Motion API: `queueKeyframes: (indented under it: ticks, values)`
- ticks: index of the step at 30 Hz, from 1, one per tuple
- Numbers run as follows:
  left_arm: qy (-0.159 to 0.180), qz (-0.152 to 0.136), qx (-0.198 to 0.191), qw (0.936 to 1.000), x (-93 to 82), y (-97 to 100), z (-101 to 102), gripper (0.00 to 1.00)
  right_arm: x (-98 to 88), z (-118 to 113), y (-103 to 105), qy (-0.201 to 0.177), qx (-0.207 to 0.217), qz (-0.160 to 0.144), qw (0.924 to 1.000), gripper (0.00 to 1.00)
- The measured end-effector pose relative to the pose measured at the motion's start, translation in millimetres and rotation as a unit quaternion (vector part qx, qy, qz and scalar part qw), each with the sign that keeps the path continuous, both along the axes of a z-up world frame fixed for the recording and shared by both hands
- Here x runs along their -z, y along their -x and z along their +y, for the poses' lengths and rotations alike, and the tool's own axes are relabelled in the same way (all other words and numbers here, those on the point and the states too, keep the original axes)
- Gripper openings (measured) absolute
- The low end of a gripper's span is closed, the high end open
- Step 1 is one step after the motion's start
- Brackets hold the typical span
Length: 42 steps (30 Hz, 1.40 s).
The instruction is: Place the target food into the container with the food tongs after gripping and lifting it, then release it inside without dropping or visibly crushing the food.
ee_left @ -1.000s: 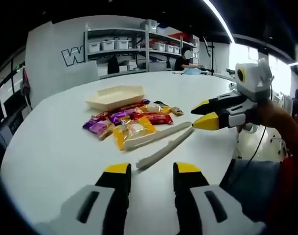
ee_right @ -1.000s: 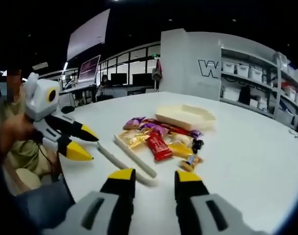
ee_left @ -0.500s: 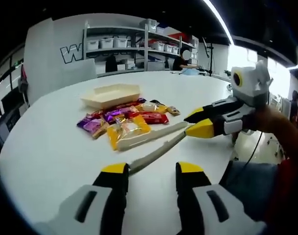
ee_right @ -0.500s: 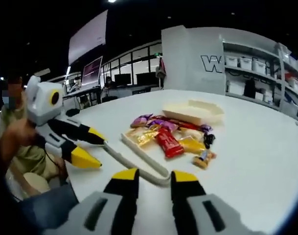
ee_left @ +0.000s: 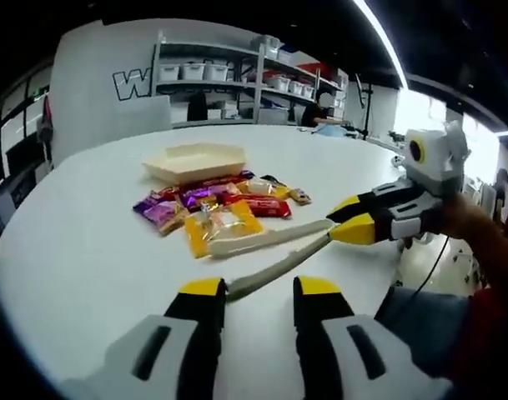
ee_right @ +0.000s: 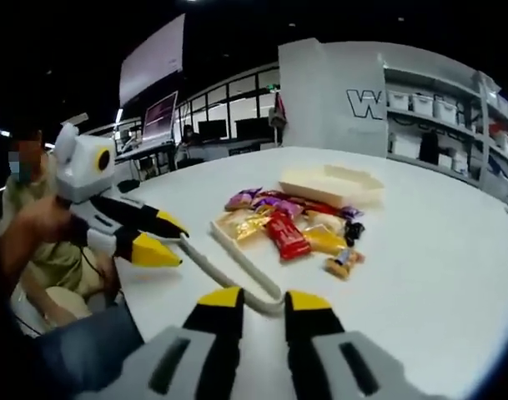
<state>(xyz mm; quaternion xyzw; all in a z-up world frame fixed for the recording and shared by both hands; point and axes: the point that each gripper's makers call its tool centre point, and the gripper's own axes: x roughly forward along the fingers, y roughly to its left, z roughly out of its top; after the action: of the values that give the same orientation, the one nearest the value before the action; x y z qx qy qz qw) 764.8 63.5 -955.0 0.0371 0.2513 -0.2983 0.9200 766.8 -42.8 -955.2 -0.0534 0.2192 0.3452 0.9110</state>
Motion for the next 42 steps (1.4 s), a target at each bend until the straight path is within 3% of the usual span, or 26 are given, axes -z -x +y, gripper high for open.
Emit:
queueKeyframes:
  ticks: [7,9,12,13,15,19,21,24,27,33,35,36,37,42]
  values:
    - [0.000,-0.010,0.001,1.0000,-0.3,-2.9,-3,0.29,0.7,-3,10,0.016,-0.013,0.021,0.9996,0.11]
    - [0.003,-0.010,0.000,0.9999,-0.1,-5.1,-3,0.28,0.2,-3,18,0.007,-0.022,0.048,0.9986,0.10]
    - [0.005,-0.011,-0.002,0.9999,0.2,-7.5,-4,0.27,-2.4,-9,15,-0.005,-0.008,0.052,0.9986,0.00]
    - [0.004,-0.013,0.001,0.9999,0.0,-7.0,-4,0.27,0.4,-13,14,0.007,0.001,0.054,0.9985,0.00]
    - [0.003,-0.017,0.003,0.9998,0.3,-6.6,-5,0.27,-3.3,-9,17,-0.016,-0.009,0.062,0.9979,0.00]
    - [0.010,-0.019,0.002,0.9998,0.6,-7.1,-6,0.27,-11.7,4,25,-0.038,-0.036,0.062,0.9967,0.00]
    - [0.009,-0.020,0.003,0.9998,0.5,-7.6,-6,0.27,-11.4,6,26,-0.033,-0.034,0.059,0.9972,0.00]
    - [0.009,-0.019,0.005,0.9998,0.5,-7.9,-6,0.27,-6.9,4,24,0.018,-0.044,0.027,0.9985,0.00]
    - [0.013,-0.020,0.003,0.9997,0.6,-6.9,-6,0.27,-8.0,4,23,0.012,-0.039,0.024,0.9989,0.06]
    - [0.018,-0.018,-0.004,0.9997,1.3,-6.4,-6,0.28,-5.4,-3,19,0.006,-0.026,0.030,0.9992,0.04]
    - [0.017,-0.016,-0.004,0.9997,1.1,-6.2,-6,0.28,-1.4,-1,23,-0.017,-0.020,0.058,0.9979,0.04]
    - [0.016,-0.016,-0.004,0.9997,1.0,-5.8,-6,0.28,-5.6,-1,20,-0.032,-0.016,0.049,0.9982,0.04]
    - [0.015,-0.016,-0.003,0.9998,0.9,-5.6,-6,0.28,-4.3,-3,21,-0.034,-0.010,0.060,0.9975,0.04]
    - [0.003,-0.018,0.000,0.9998,-1.5,-10.2,-9,0.28,-4.3,-2,23,-0.023,-0.017,0.054,0.9981,0.07]
